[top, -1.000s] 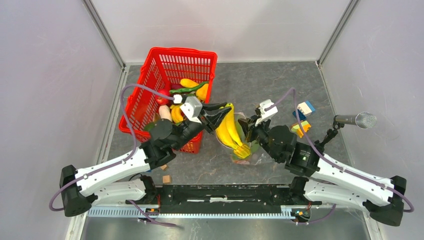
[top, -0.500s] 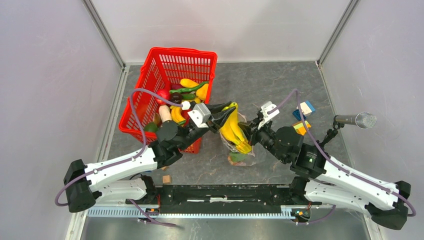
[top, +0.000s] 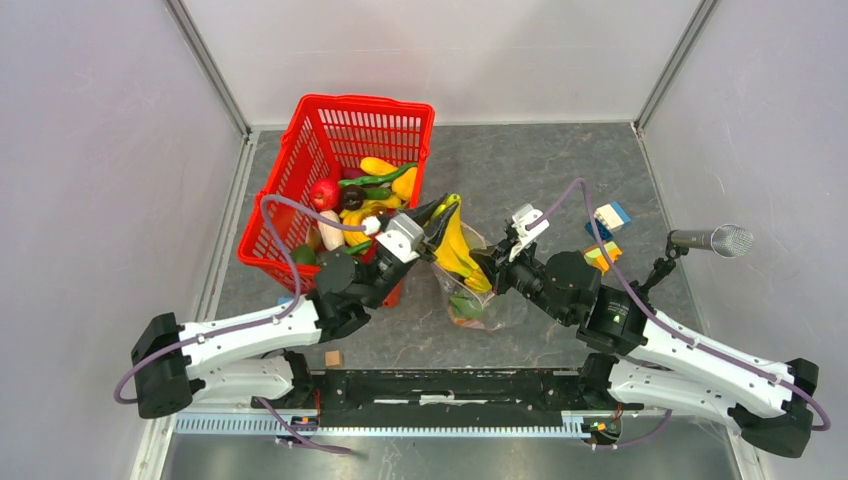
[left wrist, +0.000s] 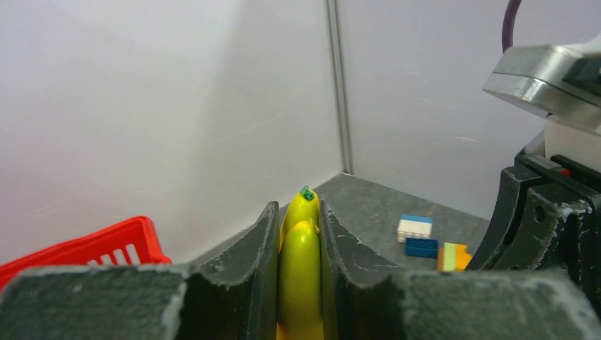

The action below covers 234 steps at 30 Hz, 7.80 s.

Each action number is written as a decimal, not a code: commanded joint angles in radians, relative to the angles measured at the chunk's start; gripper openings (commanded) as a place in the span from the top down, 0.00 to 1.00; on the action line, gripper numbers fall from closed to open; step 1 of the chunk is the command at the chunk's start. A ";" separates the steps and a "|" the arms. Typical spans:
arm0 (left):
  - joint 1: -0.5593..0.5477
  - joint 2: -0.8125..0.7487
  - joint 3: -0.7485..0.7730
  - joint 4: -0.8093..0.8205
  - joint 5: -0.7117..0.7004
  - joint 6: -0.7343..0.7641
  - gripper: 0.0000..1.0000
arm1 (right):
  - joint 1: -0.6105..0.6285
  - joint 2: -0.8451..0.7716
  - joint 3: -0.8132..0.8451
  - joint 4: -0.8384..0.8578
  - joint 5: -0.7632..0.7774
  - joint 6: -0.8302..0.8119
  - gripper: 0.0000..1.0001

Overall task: Place the food in the zip-top bag and seal the zipper
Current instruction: Place the fake fruit in the zipper food storage bag, then adjust the zipper food storage bag at the center of the board.

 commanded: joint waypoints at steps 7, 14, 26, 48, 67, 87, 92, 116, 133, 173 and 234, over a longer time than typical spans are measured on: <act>-0.143 0.110 0.002 0.267 -0.272 0.471 0.98 | 0.006 0.015 0.057 0.085 0.032 0.051 1.00; -0.234 0.254 0.048 0.459 -0.424 0.738 0.98 | 0.007 0.008 0.010 0.172 0.068 0.132 1.00; -0.293 0.161 0.080 0.352 -0.436 0.422 0.98 | 0.006 -0.028 -0.041 0.220 0.219 0.223 1.00; -0.306 0.109 0.158 -0.036 -0.307 0.183 0.53 | 0.005 -0.070 -0.095 0.245 0.223 0.245 1.00; -0.053 -0.121 0.440 -1.232 0.019 -0.249 0.00 | -0.004 -0.108 -0.104 0.230 0.120 0.164 1.00; -0.030 0.086 0.497 -1.342 0.074 -0.789 0.28 | -0.052 -0.207 -0.072 0.081 0.346 0.138 1.00; -0.030 0.135 0.478 -1.316 0.008 -0.821 0.33 | -0.053 -0.231 -0.076 0.072 0.356 0.131 1.00; 0.117 0.240 0.751 -1.328 0.180 -0.655 0.98 | -0.052 -0.207 0.016 -0.006 0.206 -0.062 0.96; 0.225 0.435 0.922 -1.422 0.478 -0.575 0.98 | -0.053 -0.164 0.051 0.012 0.384 -0.048 1.00; 0.183 0.316 0.831 -1.477 0.175 -0.532 0.69 | -0.067 0.022 0.182 -0.159 0.292 -0.119 1.00; -0.243 0.381 0.523 -1.092 -0.092 -0.306 0.69 | -0.075 -0.114 0.025 0.084 0.243 0.136 1.00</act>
